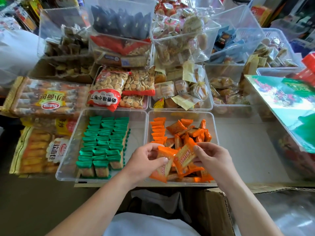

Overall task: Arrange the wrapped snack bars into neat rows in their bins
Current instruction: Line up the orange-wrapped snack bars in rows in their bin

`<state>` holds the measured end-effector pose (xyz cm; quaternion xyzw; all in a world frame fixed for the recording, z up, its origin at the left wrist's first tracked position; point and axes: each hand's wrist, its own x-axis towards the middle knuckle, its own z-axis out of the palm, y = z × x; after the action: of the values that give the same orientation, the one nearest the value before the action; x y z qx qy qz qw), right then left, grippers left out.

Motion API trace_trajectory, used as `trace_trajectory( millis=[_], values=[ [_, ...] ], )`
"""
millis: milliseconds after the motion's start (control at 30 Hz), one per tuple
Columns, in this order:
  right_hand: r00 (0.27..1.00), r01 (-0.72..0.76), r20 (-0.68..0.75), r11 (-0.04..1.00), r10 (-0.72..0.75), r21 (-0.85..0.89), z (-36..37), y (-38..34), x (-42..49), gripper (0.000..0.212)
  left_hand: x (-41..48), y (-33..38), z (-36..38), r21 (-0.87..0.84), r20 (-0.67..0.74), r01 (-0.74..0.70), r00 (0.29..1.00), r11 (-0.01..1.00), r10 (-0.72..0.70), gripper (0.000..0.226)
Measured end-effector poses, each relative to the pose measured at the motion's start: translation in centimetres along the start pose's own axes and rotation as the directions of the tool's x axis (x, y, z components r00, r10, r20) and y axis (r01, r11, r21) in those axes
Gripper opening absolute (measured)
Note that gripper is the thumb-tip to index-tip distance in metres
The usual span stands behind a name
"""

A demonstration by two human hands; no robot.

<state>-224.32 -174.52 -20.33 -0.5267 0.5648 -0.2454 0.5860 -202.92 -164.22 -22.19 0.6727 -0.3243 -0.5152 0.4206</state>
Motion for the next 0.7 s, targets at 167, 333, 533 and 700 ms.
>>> trace_trajectory(
  millis=[167, 333, 533, 700],
  values=[
    [1.000, -0.017, 0.010, 1.000, 0.017, 0.012, 1.1, -0.7, -0.3, 0.016, 0.3, 0.5, -1.5, -0.085, 0.012, 0.076, 0.997, 0.994, -0.075, 0.025],
    [0.998, -0.058, 0.018, 0.998, 0.058, 0.021, 2.7, -0.8, -1.1, 0.017, 1.5, 0.4, -3.9, -0.127, 0.014, 0.096, 0.995, 0.987, -0.094, 0.028],
    [0.995, -0.101, -0.009, 0.993, 0.102, 0.060, 3.4, -1.7, -1.4, 0.018, 2.4, 0.2, -6.2, -0.104, 0.065, 0.114, 0.992, 0.988, -0.108, 0.027],
    [0.994, -0.106, 0.008, 0.994, 0.105, 0.027, 3.1, -2.0, -0.7, 0.015, 1.8, 0.0, -6.0, -0.192, -0.012, 0.155, 0.987, 0.969, -0.160, 0.025]
  ],
)
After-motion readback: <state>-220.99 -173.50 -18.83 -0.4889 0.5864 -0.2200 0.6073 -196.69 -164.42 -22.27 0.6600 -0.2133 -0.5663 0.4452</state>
